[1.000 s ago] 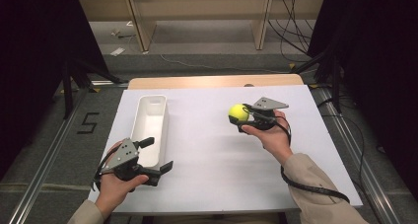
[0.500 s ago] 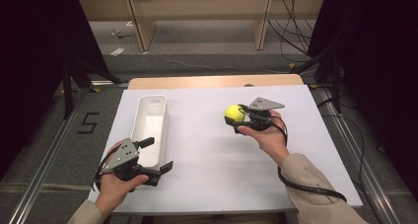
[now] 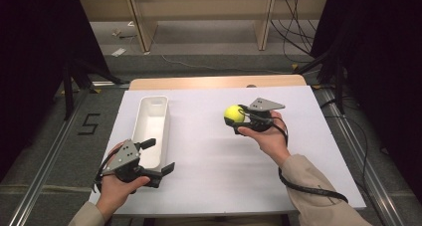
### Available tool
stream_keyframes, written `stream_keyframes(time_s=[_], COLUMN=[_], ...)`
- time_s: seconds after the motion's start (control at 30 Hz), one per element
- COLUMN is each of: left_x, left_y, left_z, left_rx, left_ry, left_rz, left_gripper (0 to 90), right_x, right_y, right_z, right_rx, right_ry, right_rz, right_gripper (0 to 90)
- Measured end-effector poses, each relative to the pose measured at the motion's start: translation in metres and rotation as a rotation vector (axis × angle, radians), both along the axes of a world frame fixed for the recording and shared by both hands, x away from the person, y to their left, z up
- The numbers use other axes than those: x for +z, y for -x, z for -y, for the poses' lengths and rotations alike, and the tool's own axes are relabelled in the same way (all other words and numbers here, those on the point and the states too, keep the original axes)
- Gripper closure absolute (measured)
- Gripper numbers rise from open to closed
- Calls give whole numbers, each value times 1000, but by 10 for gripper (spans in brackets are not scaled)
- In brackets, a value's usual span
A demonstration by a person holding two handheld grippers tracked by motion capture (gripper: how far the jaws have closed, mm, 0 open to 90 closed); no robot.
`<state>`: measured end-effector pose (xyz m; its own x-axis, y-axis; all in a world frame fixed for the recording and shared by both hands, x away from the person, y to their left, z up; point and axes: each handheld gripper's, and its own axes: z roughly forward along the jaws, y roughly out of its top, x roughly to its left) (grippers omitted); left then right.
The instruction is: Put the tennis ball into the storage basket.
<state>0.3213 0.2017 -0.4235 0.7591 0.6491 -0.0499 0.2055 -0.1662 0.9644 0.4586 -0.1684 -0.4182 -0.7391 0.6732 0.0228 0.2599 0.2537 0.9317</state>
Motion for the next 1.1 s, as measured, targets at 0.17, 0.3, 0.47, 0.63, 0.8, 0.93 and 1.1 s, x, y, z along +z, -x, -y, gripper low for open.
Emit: stream_keyframes(time_s=[0.17, 0.3, 0.47, 0.63, 0.8, 0.93, 1.1], left_x=[0, 0, 0, 0, 0, 0, 0], left_y=[0, 0, 0, 0, 0, 0, 0], left_z=[0, 0, 0, 0, 0, 0, 0], left_rx=[0, -1, 0, 0, 0, 0, -1], left_ry=[0, -1, -2, 0, -1, -1, -1], left_rz=[0, 0, 1, -1, 1, 1, 1], left_gripper=[0, 0, 0, 0, 0, 0, 0], right_x=[0, 1, 2, 3, 4, 5, 5], right_y=[0, 1, 1, 2, 2, 2, 2], right_z=[-2, -4, -6, -9, -12, -14, -16], right_rx=[4, 8, 13, 20, 27, 31, 36], right_ry=[-5, -5, -7, -8, -12, -13, -16], right_rz=[-1, 0, 1, 3, 7, 8, 10], right_gripper=[277, 277, 277, 277, 277, 277, 277])
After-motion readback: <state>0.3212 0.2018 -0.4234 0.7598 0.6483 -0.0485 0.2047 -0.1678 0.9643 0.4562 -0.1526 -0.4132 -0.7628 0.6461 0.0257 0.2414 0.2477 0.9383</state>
